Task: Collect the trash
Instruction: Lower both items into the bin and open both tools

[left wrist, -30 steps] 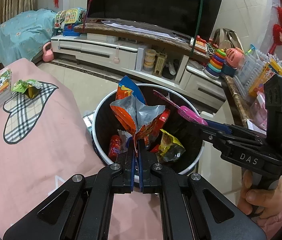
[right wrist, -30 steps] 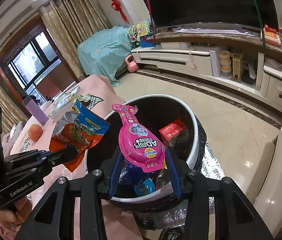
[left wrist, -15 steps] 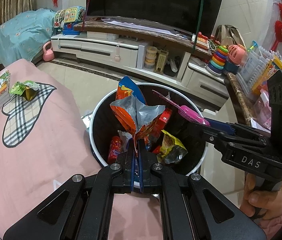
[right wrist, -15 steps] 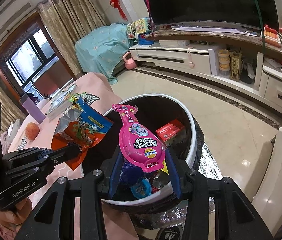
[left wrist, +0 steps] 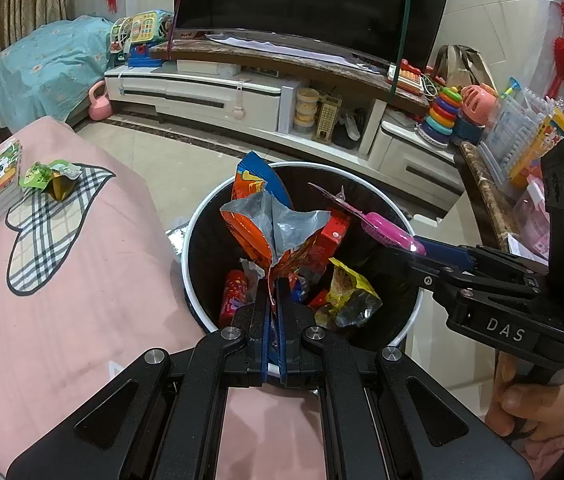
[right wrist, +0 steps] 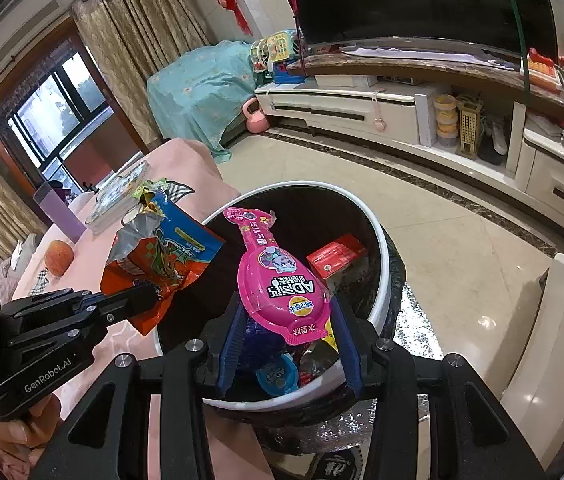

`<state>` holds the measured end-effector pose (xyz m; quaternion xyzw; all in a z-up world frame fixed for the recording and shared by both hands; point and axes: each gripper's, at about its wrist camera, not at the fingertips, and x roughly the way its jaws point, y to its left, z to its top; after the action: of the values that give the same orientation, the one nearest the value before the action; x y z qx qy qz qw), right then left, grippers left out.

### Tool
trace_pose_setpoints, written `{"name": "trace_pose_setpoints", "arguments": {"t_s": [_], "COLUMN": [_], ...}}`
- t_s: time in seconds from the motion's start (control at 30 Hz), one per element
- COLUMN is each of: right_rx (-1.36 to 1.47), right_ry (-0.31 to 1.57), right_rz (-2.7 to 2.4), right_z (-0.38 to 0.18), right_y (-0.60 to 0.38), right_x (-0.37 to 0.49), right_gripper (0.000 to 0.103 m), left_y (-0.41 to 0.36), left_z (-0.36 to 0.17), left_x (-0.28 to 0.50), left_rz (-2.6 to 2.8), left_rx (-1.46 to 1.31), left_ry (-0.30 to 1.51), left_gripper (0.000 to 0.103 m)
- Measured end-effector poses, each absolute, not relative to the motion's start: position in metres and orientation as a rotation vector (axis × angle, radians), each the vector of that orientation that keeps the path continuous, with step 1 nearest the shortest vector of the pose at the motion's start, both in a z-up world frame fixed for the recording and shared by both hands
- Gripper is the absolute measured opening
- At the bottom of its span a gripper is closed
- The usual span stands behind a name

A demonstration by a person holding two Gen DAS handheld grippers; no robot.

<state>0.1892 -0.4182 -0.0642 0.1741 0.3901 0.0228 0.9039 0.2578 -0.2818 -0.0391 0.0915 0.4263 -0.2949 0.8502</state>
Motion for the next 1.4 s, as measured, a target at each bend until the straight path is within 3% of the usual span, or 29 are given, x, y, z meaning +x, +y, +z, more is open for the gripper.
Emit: {"name": "trace_pose_setpoints", "arguments": {"t_s": [1.3, 1.33, 1.4], "right_rx": [0.334, 0.334, 0.344], "right_ry": [0.84, 0.841, 0.843], "right_rz": [0.038, 0.041, 0.049], "right_z": [-0.0647, -0.0647, -0.0647], "right_y": [-0.4185, -0.4184, -0.4205], "right_x": [0.1975, 0.1975, 0.1972], "right_gripper": [0.045, 0.046, 0.046], "left_y": [-0.2826, -0.2823, -0.2812], "left_z": [-0.0467, -0.0468, -0.0469], "left_x": [0.2629, 0.263, 0.2635], "left_rz": [-0.586, -0.585, -0.581], "left_rx": [0.212, 0.211, 0.205], "left_ry": [0.923, 0.927, 0.937], "left_gripper": [0.003, 0.005, 0.024]}}
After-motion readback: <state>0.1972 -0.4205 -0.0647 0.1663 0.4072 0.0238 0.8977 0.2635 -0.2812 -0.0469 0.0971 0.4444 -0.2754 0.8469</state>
